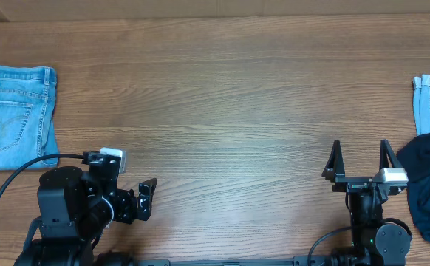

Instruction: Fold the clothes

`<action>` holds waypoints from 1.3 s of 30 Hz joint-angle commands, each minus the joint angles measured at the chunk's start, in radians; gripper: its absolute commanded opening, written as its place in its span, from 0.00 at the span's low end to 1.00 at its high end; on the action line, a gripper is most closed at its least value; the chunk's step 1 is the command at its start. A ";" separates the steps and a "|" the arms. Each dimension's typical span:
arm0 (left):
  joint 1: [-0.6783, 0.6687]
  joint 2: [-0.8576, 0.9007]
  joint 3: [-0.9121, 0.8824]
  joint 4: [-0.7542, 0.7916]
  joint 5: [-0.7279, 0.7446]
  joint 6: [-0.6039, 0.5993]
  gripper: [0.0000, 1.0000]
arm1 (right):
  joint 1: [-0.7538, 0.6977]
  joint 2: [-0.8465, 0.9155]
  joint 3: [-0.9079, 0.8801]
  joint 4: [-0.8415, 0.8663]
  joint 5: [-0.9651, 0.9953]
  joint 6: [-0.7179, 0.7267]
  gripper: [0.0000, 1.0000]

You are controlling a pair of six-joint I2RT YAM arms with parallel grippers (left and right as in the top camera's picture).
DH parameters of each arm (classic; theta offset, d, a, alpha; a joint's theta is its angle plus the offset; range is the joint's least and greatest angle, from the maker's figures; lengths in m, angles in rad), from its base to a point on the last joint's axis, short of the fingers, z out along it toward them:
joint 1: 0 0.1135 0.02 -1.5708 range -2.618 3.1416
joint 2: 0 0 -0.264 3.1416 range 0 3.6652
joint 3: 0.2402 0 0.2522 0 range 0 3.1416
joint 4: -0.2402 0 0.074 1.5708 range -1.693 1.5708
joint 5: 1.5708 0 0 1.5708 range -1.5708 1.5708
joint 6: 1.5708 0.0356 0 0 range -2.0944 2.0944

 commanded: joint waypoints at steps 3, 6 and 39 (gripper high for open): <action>-0.003 -0.001 -0.004 0.002 0.001 -0.010 1.00 | 0.004 -0.010 -0.122 0.023 0.006 -0.021 1.00; -0.003 -0.001 -0.004 0.002 0.001 -0.010 1.00 | 0.003 -0.010 -0.121 -0.112 -0.064 -0.013 1.00; 0.020 -0.410 -0.375 0.233 -0.129 0.009 1.00 | 0.004 -0.010 -0.121 -0.112 -0.060 -0.013 1.00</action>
